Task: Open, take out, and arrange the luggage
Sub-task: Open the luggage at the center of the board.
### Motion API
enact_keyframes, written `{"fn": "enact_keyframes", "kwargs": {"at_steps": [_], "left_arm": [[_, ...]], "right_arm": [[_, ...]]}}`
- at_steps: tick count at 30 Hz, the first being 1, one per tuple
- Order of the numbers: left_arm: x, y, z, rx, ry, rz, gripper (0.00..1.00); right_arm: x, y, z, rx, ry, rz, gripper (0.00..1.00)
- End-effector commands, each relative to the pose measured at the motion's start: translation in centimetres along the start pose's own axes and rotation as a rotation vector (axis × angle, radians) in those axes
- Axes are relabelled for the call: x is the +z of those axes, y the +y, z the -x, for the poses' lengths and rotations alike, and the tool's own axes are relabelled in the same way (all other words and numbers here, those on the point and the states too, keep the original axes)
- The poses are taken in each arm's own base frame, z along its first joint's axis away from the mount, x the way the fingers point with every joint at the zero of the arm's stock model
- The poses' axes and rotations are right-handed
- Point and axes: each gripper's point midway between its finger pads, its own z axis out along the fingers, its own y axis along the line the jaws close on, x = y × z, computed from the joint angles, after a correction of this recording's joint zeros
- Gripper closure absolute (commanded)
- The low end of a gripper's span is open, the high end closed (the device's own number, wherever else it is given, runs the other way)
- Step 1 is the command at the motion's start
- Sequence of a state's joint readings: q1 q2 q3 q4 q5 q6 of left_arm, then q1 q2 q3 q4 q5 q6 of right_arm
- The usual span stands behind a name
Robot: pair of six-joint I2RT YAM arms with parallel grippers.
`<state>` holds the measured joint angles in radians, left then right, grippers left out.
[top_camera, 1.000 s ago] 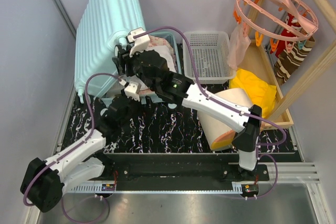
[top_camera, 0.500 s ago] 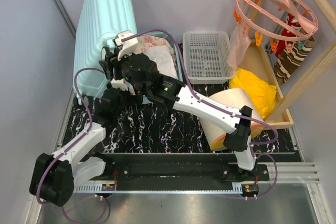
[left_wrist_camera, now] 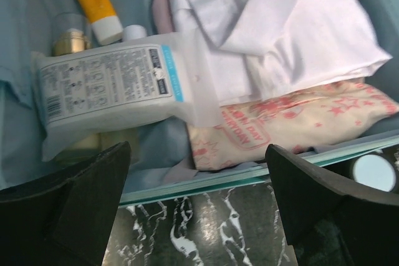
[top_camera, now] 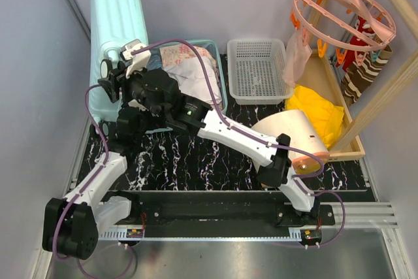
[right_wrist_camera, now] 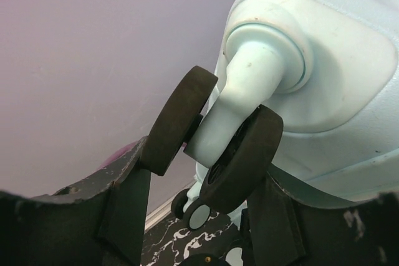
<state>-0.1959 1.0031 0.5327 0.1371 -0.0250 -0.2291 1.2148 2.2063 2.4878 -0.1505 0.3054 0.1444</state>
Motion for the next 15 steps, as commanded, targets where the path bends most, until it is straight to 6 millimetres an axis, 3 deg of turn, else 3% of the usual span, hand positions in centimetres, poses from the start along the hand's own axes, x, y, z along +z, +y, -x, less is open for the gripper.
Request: {"fn": "enact_keyframes", "kwargs": {"at_steps": [1, 6, 9, 15], "left_arm": [[-0.7, 7.4, 5.9, 0.017, -0.158, 0.362, 0.01], [-1.9, 10.4, 6.8, 0.037, -0.183, 0.534, 0.01], [-2.4, 11.4, 7.5, 0.071, -0.200, 0.590, 0.01], [-2.5, 12.6, 8.1, 0.129, -0.213, 0.653, 0.01]], "right_arm": [[-2.7, 7.1, -10.8, -0.068, 0.323, 0.287, 0.63], [-2.7, 7.5, -10.6, -0.068, 0.315, 0.305, 0.62], [-2.6, 7.4, -10.9, -0.077, 0.318, 0.304, 0.45], [-2.6, 7.3, -11.4, -0.077, 0.325, 0.301, 0.40]]}}
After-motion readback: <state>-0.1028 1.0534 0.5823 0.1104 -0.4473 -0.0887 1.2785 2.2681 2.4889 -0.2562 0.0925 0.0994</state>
